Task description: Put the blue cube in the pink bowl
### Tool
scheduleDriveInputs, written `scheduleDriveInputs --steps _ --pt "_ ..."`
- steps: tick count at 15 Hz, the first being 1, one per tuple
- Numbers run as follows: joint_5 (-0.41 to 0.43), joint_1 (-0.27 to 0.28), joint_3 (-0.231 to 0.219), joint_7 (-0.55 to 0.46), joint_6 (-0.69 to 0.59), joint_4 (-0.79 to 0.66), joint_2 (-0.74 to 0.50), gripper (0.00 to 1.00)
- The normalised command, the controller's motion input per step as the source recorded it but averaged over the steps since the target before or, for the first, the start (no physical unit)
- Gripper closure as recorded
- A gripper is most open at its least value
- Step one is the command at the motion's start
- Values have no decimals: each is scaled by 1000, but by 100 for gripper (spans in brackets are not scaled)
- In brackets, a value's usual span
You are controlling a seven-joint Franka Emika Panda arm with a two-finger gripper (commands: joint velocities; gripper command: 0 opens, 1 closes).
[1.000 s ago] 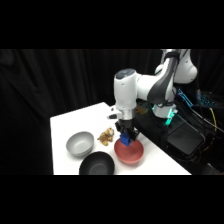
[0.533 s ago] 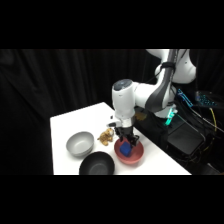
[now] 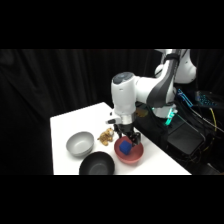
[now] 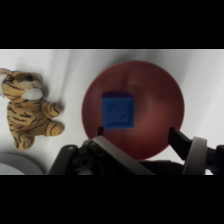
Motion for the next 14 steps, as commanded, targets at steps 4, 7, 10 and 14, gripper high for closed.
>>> scheduleDriveInputs --steps 4,7,10,14 --pt "-144 38 -12 171 -492 96 -388 0" --pt "-99 -2 -4 100 -435 165 -319 0" --pt "-106 -14 -4 87 -410 218 -232 0" --pt "-115 -32 -13 8 -322 219 -84 0"
